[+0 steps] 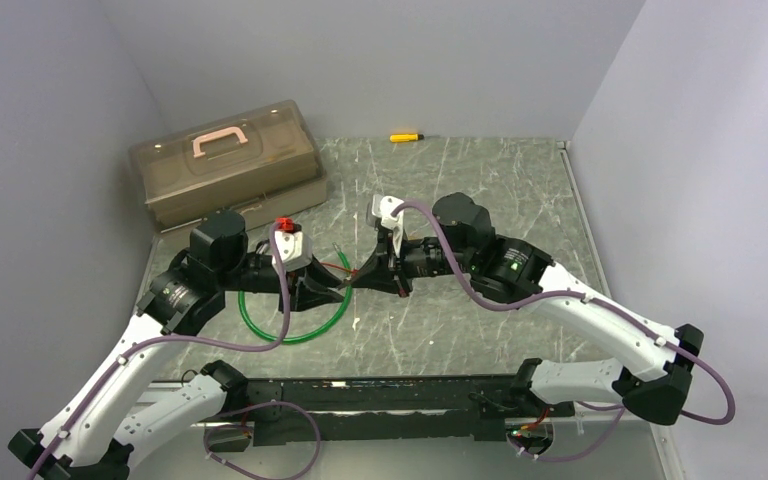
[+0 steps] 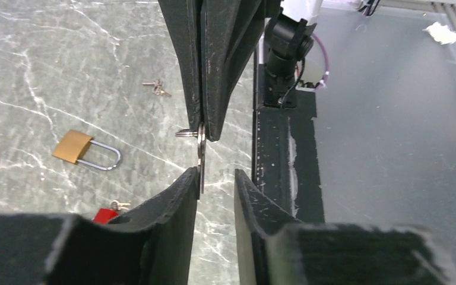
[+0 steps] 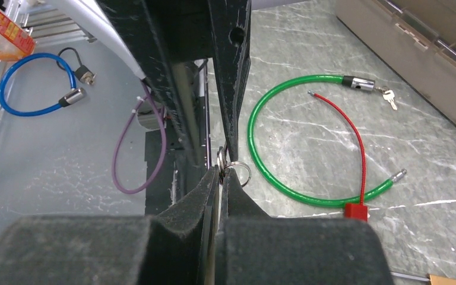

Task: Unlock with the key
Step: Pick up the key from the center of the board.

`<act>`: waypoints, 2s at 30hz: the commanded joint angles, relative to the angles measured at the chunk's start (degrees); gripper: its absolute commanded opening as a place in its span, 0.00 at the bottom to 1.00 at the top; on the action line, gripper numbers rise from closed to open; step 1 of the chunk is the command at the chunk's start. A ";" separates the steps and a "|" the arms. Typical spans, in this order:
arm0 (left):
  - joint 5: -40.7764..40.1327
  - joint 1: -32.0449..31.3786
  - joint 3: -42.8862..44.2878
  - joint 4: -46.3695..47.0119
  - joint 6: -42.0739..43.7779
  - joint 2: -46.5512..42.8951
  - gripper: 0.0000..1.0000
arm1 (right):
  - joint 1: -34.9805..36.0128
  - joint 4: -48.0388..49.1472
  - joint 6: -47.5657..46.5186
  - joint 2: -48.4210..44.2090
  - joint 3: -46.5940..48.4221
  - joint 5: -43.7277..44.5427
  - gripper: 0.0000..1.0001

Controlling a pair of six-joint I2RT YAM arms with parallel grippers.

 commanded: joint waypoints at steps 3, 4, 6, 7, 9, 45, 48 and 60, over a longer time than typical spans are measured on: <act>6.61 -0.05 2.37 -1.06 1.51 -1.07 0.37 | -0.23 6.48 0.67 -4.68 -3.32 3.35 0.00; 7.13 -0.05 2.23 -1.38 1.82 -1.18 0.37 | -0.23 6.51 0.67 -5.02 -3.34 3.65 0.00; 7.67 -0.01 1.99 -1.46 2.20 -1.43 0.33 | -0.21 6.46 0.67 -5.35 -3.26 3.82 0.00; 7.70 0.01 2.05 -1.29 2.08 -1.40 0.30 | -0.27 6.42 0.67 -5.40 -3.21 3.80 0.00; 8.09 0.14 2.40 -1.26 2.11 -1.31 0.26 | -0.26 6.28 0.67 -5.28 -3.11 3.71 0.00; 0.18 1.94 6.51 -4.14 7.65 -1.30 0.00 | -0.24 -3.17 -2.28 -4.01 0.78 2.65 0.02; 1.23 1.95 5.88 -4.11 7.65 -1.23 0.00 | -0.30 -2.00 -1.84 -3.91 1.49 2.33 0.02; 2.99 1.40 2.43 -1.84 5.62 -1.49 0.00 | -0.22 -3.44 -2.54 -1.29 7.40 -0.11 0.00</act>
